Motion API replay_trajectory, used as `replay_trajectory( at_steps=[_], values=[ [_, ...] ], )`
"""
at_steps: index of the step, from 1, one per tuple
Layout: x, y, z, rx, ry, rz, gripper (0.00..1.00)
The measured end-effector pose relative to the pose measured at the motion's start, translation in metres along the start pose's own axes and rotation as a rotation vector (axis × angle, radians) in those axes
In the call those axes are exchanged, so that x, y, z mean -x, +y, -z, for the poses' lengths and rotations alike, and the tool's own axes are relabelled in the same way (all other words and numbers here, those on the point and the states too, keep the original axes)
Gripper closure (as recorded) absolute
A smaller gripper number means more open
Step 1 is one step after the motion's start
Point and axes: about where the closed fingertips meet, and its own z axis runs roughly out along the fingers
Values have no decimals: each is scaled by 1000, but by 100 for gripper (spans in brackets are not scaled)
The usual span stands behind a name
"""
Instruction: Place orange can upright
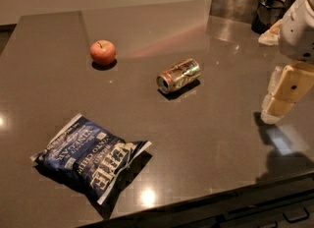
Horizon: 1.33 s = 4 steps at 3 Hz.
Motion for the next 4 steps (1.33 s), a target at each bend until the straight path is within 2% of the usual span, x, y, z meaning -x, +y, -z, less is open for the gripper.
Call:
replay_trajectory(
  at_steps=[1,2,3,4],
  values=[
    [0,0,0,-2,-1,1,0],
    [9,-13,-7,-12,-10,57,0],
    [30,-45,-32,-16,-43,211,0],
    [44,-62,-50,-17,-67,324,0]
  ],
)
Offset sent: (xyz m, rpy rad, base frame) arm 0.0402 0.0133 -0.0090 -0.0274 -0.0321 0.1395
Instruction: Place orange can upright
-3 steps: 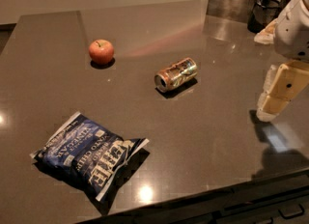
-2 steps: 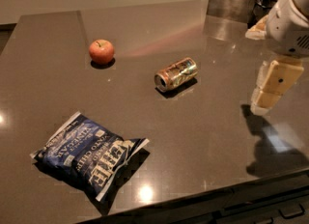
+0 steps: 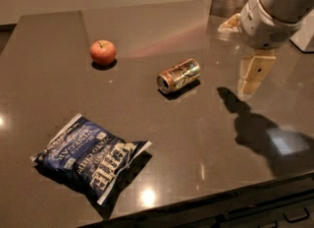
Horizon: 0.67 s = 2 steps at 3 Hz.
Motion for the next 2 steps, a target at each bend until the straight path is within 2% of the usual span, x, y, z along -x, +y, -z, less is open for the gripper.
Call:
replay_trajectory(
  at_steps=[1,2],
  values=[
    [16,-23,-19,14,-36,128,0],
    [37,-36,-37,52,-60,251,0]
  ],
)
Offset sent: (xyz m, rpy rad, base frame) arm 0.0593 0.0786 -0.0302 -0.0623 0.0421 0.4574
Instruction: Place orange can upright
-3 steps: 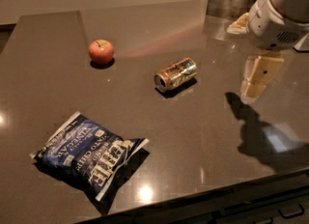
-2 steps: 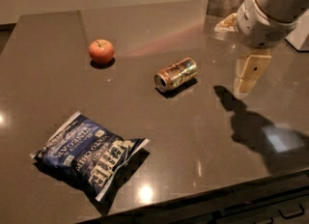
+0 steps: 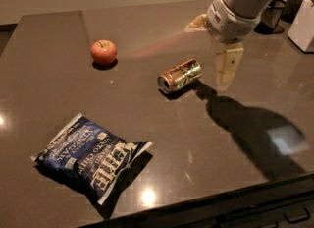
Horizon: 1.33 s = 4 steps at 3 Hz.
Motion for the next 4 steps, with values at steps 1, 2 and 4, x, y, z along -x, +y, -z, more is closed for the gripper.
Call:
replay_trajectory(
  at_steps=[1,2,4],
  values=[
    [17,-14,-20,62,-20,115,0],
    [31,-20,-36,118,-24,185,0],
    [52,-18,-68,228,-23,191,0]
  ],
)
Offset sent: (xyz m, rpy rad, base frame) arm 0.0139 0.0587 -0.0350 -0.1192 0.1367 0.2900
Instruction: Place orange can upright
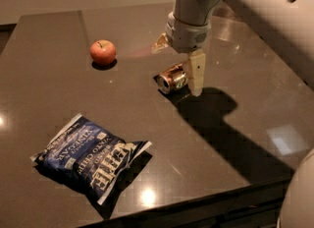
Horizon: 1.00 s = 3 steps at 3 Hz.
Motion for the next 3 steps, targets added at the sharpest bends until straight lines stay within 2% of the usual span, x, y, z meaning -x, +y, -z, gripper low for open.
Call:
replay_trajectory(
  at_steps=[1,3],
  values=[
    [3,-1,-9,18,-5,-27,0],
    [0,1,-31,70,0,-111,49]
  ],
)
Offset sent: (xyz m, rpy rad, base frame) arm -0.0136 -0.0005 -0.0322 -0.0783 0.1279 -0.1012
